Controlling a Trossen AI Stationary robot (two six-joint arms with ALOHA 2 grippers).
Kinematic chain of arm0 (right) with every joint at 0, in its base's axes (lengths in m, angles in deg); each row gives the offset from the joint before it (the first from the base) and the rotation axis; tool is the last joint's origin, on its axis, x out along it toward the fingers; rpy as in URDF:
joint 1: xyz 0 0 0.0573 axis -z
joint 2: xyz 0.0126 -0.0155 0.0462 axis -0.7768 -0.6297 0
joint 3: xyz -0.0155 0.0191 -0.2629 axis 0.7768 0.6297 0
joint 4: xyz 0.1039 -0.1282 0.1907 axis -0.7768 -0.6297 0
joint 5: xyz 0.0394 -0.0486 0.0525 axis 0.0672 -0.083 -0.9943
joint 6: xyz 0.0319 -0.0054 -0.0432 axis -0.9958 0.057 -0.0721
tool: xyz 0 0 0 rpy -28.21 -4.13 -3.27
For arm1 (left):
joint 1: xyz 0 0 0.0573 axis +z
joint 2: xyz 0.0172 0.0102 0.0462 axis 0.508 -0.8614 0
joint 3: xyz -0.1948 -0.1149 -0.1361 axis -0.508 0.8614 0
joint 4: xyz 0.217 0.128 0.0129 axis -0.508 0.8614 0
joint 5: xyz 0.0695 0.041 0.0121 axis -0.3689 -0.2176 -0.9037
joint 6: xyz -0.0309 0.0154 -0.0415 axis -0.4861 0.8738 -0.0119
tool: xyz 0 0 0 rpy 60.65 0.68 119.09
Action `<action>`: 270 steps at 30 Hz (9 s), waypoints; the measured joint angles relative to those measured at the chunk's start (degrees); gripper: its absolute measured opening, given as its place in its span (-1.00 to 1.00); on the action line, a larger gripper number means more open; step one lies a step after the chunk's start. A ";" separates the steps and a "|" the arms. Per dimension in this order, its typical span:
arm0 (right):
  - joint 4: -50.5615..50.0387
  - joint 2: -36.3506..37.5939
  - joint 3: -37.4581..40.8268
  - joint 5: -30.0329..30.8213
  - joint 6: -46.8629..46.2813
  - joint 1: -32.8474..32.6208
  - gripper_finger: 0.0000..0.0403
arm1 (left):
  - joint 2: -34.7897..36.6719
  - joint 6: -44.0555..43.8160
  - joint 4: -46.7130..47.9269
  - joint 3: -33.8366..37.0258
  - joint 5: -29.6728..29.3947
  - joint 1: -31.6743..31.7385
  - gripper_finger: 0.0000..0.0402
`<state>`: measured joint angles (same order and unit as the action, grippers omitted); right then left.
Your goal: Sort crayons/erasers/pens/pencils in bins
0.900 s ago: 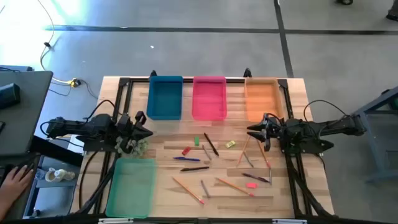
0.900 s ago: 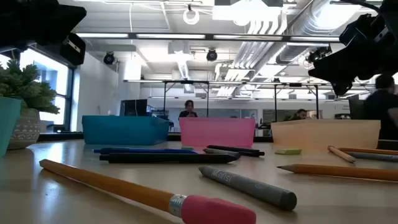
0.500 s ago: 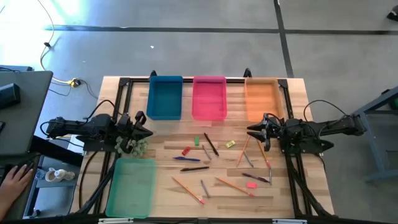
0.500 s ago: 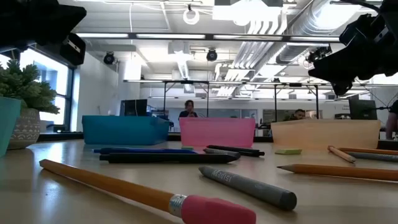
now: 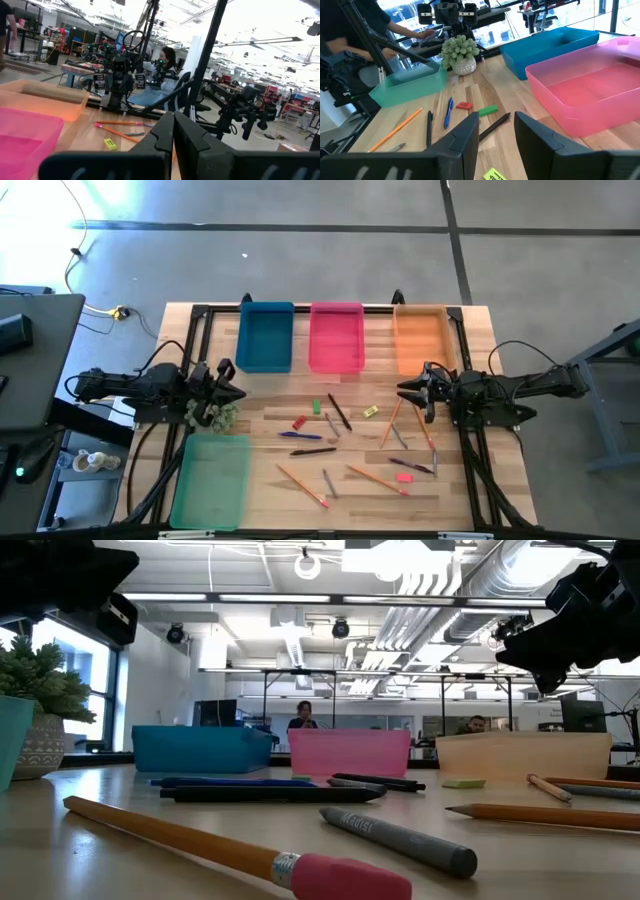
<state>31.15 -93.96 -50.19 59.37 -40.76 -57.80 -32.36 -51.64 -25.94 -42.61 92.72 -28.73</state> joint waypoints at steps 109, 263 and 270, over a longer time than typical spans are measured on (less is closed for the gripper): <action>0.00 0.00 0.00 0.02 0.00 0.00 -0.42 | -7.69 -5.06 1.61 -14.89 -24.08 0.00 -0.46; 3.99 0.04 -3.56 7.76 -9.46 0.06 -0.42 | -93.57 -34.05 31.97 -58.57 -16.40 -3.43 -0.67; 5.32 0.00 -3.56 7.76 -9.46 0.05 -0.42 | -87.02 -28.88 33.66 -58.60 -19.22 1.92 -0.67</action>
<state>36.47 -93.96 -53.76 67.13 -50.23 -57.76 -119.38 -80.52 7.73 -101.21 73.50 -26.80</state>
